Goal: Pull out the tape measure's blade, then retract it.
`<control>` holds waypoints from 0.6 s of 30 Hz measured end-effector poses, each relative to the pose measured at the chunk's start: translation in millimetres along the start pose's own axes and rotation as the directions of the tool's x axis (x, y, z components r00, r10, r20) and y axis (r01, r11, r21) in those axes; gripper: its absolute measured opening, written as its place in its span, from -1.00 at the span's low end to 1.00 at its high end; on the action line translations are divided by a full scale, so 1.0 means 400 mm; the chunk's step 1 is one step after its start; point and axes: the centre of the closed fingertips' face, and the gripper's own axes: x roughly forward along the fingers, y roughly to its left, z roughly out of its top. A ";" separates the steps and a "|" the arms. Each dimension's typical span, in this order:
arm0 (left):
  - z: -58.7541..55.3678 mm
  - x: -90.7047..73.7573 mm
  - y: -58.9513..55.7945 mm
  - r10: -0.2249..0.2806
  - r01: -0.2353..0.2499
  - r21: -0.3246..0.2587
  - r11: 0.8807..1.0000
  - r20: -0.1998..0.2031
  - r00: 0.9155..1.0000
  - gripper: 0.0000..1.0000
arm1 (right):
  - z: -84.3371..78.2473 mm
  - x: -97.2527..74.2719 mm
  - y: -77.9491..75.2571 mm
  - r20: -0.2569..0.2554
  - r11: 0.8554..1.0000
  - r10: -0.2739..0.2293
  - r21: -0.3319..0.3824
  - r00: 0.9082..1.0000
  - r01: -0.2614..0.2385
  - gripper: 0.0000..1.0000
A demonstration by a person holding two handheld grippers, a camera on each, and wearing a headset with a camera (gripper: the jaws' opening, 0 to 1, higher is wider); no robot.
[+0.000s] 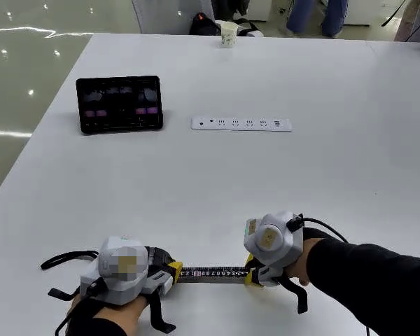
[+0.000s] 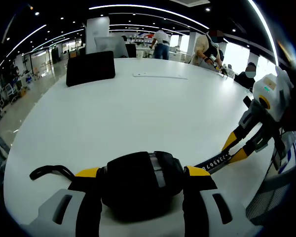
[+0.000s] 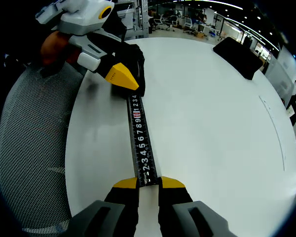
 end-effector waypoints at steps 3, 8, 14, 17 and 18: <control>0.000 0.000 0.000 0.000 0.000 -0.001 1.000 0.000 1.000 0.23 | 0.005 0.002 0.000 0.003 1.000 0.000 -0.002 1.000 0.000 -0.77; 0.000 0.001 0.000 -0.001 0.001 -0.001 1.000 -0.001 1.000 0.23 | 0.012 0.006 0.001 0.011 1.000 -0.001 -0.007 1.000 0.002 -0.77; 0.000 0.001 0.001 -0.003 0.003 -0.002 1.000 -0.002 1.000 0.23 | 0.021 0.010 0.000 0.019 1.000 -0.002 -0.004 1.000 0.002 -0.77; 0.000 0.002 0.000 -0.003 0.003 -0.005 1.000 -0.004 1.000 0.23 | 0.028 0.013 0.001 0.025 1.000 -0.002 0.001 1.000 0.002 -0.77; 0.000 0.002 0.000 -0.004 0.004 -0.005 1.000 -0.004 1.000 0.23 | 0.031 0.016 0.000 0.028 1.000 -0.003 0.000 1.000 0.003 -0.77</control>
